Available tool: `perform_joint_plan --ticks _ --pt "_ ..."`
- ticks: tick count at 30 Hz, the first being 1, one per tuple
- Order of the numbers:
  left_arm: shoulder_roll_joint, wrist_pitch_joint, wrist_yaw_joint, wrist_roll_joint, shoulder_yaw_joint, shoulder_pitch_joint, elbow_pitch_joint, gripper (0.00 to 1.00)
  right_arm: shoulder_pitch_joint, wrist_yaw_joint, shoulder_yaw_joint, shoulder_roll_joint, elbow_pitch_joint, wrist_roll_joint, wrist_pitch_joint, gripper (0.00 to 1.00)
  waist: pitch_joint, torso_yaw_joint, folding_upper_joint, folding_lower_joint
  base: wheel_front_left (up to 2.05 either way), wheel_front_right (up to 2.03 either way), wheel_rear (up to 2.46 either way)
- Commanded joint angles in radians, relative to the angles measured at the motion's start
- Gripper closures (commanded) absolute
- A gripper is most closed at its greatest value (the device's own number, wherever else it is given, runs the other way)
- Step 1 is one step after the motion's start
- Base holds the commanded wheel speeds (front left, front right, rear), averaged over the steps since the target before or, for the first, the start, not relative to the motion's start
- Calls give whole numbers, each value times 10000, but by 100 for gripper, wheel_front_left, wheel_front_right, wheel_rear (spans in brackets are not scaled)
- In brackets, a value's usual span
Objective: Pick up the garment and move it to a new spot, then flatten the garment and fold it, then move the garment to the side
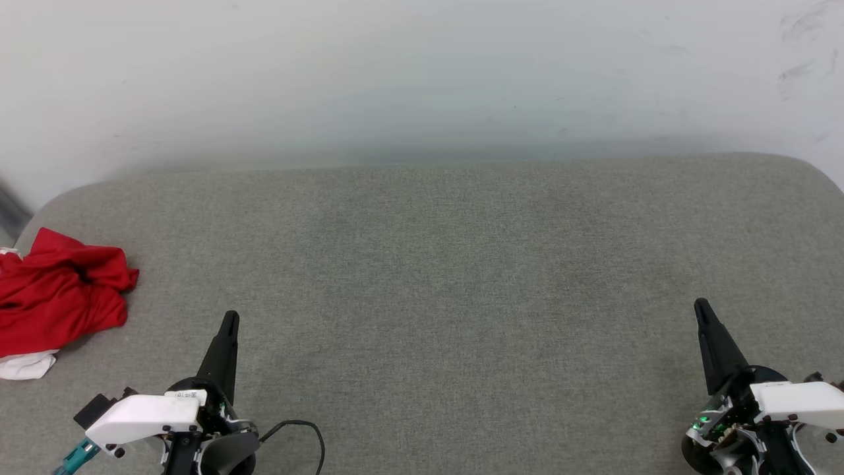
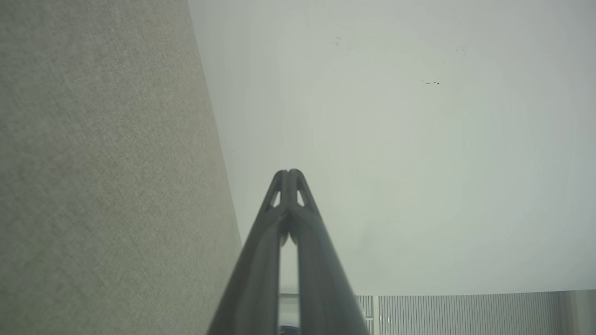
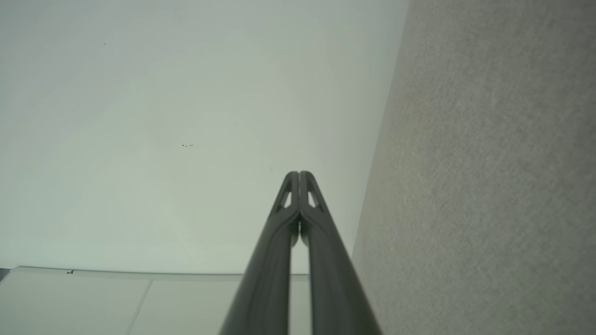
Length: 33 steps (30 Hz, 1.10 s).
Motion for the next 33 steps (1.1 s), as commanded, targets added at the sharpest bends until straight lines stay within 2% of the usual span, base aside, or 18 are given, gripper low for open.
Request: perform_joint_plan --ticks 1,32,33 --pt "5 43 -19 5 30 -60 -6 100 -123 -3 5 35 3 -43 5 100 0 0 0 0 0 0 0" --pt "5 43 -19 5 30 -60 -6 100 -123 -3 6 34 3 -43 4 100 0 0 0 0 0 0 0" --pt "0 -2 0 1 0 0 -1 0 0 0 0 2 -1 -1 -2 0 0 0 0 0 0 0 0"
